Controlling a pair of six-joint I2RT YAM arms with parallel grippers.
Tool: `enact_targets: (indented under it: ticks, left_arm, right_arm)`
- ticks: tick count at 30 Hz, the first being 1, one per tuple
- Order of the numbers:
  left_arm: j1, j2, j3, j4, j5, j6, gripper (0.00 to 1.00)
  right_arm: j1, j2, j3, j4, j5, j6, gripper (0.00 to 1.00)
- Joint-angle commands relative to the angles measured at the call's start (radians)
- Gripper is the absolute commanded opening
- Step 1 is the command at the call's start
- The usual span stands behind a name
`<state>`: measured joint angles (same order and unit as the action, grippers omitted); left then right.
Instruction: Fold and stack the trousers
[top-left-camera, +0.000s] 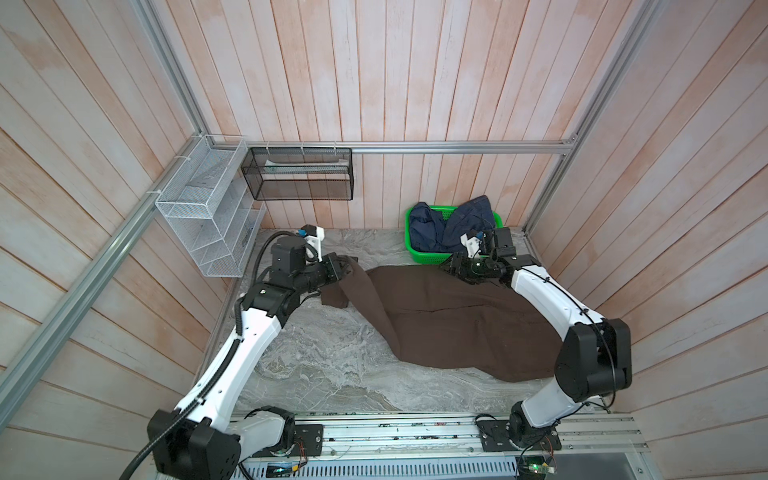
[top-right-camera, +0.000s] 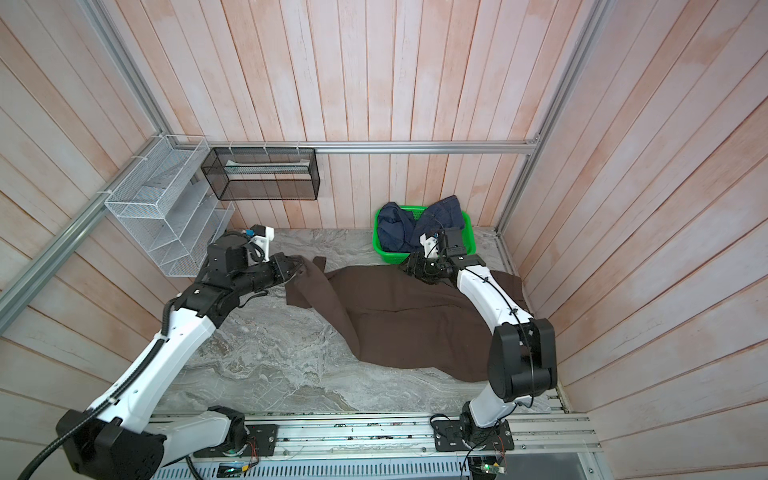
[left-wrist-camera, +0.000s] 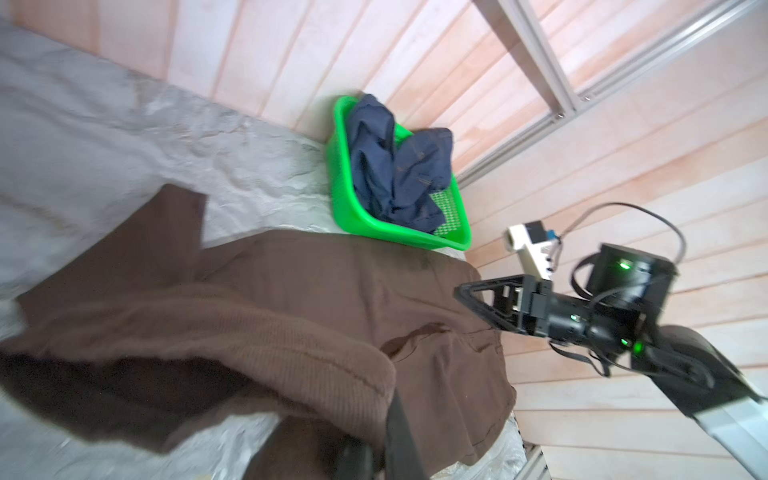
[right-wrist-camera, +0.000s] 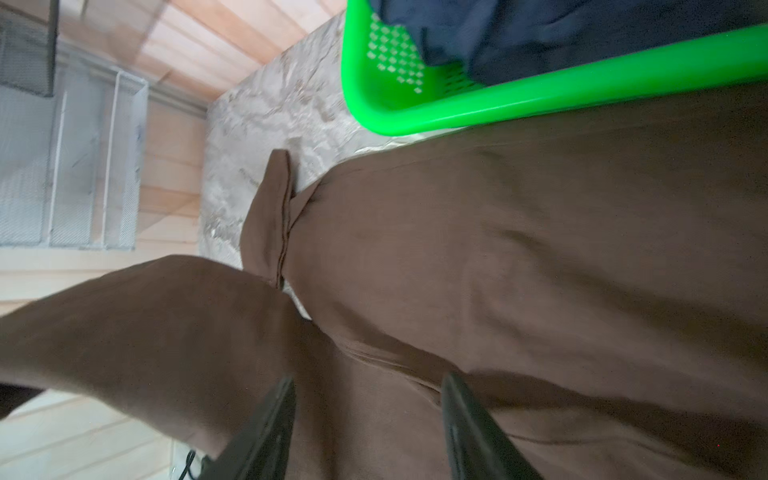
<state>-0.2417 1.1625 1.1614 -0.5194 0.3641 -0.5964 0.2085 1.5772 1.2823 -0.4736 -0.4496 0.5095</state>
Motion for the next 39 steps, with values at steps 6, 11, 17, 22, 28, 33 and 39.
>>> enact_targets:
  ticks: [6, 11, 17, 22, 28, 33, 39]
  left_arm:
    - [0.167, -0.167, -0.077, -0.49, -0.276, -0.028, 0.0]
    - [0.245, -0.255, -0.061, -0.584, -0.346, -0.027, 0.0]
    - [0.257, -0.285, -0.003, -0.658, -0.411, -0.032, 0.0]
    - [0.262, -0.288, 0.032, -0.695, -0.46, -0.03, 0.0]
    - [0.273, -0.275, 0.087, -0.742, -0.548, -0.02, 0.0]
    - [0.289, -0.257, 0.085, -0.755, -0.633, -0.022, 0.0]
    - [0.317, -0.223, 0.027, -0.734, -0.715, -0.014, 0.0]
  right_arm:
    - [-0.099, -0.063, -0.165, -0.194, 0.387, 0.126, 0.58]
    - [-0.155, -0.11, -0.3, -0.169, 0.448, 0.178, 0.58]
    - [-0.213, -0.151, -0.409, -0.144, 0.482, 0.214, 0.57]
    - [-0.258, -0.194, -0.477, -0.125, 0.481, 0.223, 0.54]
    - [-0.281, -0.222, -0.52, -0.103, 0.523, 0.246, 0.52]
    - [-0.318, -0.129, -0.519, -0.094, 0.555, 0.215, 0.52]
    - [-0.328, -0.052, -0.541, -0.064, 0.565, 0.213, 0.52]
